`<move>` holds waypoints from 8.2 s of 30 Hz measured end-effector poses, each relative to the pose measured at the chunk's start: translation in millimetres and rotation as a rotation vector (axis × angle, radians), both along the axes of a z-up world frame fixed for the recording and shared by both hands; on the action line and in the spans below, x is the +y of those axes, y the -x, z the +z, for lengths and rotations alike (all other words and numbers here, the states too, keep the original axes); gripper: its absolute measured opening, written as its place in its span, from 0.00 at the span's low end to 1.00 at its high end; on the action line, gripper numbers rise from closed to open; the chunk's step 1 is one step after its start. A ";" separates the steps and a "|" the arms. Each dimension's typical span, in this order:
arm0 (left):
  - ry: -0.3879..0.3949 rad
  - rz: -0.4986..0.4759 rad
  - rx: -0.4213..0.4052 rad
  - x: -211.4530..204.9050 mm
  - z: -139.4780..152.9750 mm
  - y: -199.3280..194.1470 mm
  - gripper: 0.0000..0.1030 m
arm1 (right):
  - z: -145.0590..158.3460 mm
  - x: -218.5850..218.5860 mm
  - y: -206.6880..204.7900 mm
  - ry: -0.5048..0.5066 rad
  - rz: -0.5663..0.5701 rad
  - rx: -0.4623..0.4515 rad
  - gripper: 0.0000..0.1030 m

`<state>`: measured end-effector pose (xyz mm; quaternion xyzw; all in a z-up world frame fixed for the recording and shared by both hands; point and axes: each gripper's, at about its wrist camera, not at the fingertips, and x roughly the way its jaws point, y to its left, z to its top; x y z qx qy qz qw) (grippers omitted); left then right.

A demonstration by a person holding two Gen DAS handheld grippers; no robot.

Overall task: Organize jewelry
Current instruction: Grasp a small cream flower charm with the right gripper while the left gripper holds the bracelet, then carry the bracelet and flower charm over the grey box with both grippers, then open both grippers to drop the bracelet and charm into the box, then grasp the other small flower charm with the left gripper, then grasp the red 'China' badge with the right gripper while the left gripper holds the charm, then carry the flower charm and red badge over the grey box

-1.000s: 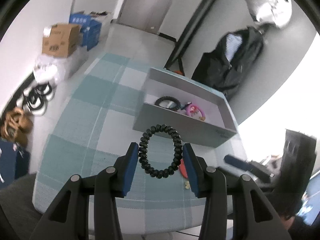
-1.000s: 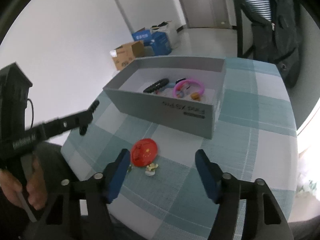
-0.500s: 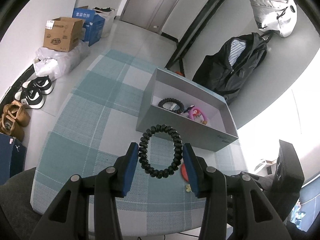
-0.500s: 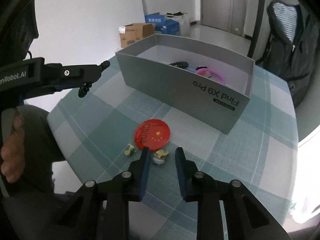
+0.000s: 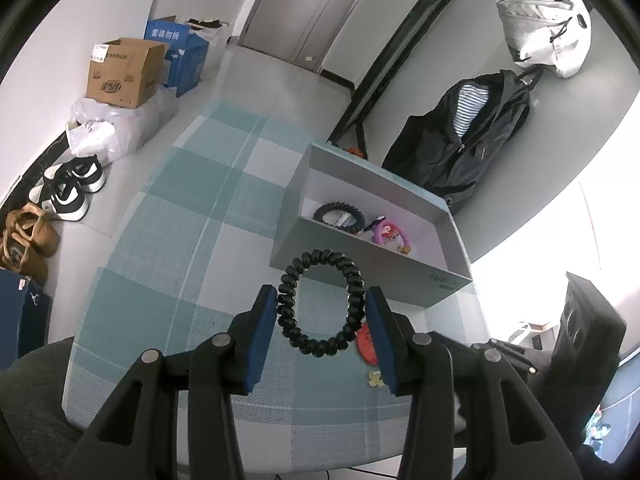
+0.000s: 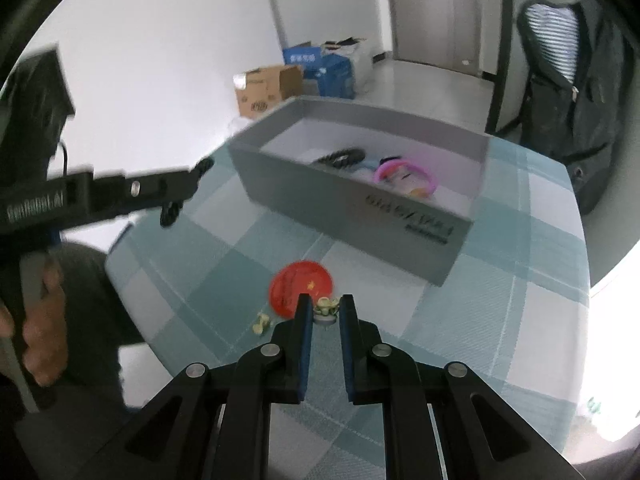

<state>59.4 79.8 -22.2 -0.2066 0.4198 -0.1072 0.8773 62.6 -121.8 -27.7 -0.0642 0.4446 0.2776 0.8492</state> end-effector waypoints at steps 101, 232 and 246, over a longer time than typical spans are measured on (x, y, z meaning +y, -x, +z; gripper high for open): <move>-0.066 -0.180 -0.079 -40.4 20.1 -52.5 0.71 | 49.2 -54.1 -105.6 -0.432 -0.219 0.104 0.67; -0.076 -0.026 0.005 6.9 -2.3 -10.4 0.07 | -3.4 45.2 -8.8 0.080 0.084 0.010 0.41; -0.117 -0.085 -0.073 -21.5 29.2 -28.0 0.07 | 49.8 7.2 -28.7 -0.183 -0.025 -0.024 0.41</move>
